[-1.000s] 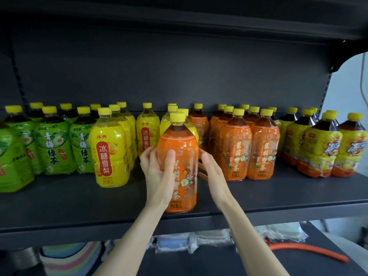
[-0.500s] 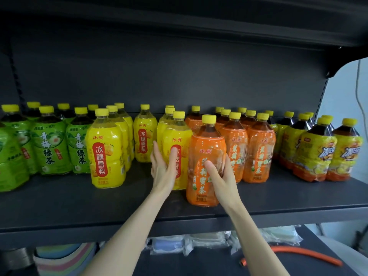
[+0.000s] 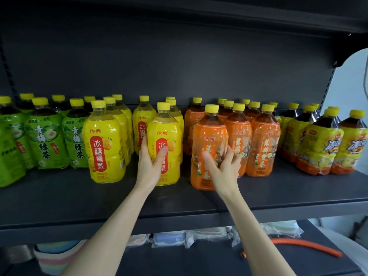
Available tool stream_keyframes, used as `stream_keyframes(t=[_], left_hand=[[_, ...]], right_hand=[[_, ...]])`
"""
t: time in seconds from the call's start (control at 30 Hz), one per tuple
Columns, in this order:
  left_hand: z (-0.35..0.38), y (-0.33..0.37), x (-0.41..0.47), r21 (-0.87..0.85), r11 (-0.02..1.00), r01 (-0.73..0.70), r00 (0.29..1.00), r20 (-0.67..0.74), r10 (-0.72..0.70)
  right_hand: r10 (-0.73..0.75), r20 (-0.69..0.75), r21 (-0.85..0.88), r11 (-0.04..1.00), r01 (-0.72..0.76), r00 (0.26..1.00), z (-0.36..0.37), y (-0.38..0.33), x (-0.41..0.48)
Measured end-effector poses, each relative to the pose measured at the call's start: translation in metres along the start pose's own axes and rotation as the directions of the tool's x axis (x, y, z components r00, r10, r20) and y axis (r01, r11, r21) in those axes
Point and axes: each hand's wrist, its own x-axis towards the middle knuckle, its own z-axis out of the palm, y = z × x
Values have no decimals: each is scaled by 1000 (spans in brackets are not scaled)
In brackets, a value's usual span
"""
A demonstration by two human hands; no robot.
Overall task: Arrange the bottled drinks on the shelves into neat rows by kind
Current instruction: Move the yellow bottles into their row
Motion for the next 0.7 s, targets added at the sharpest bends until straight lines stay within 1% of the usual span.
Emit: stream_keyframes(t=[0.03,0.07,0.2,0.33,0.7], left_hand=[[-2,0,1,-10,1000,4,1000,1,-4],[-2,0,1,-21,1000,5,1000,3,-5],[1,0,-2,-57,998,5,1000,1,-4],[1,-1,-3,-73,997,26,1000,13,-25],[2,-5,0,-89,996,27,999,24,-25]], right_hand=[[-1,15,-67,998,2,1000,0,1,-1],[-12,18,-91,996,14,1000,1,1,-2],[-36,-66,-62,998,32,997,6,1,8],[-33,-93,-115,993,22,995,19,-6,21],[45,-23,11,999,-45,999,44,-2,56]])
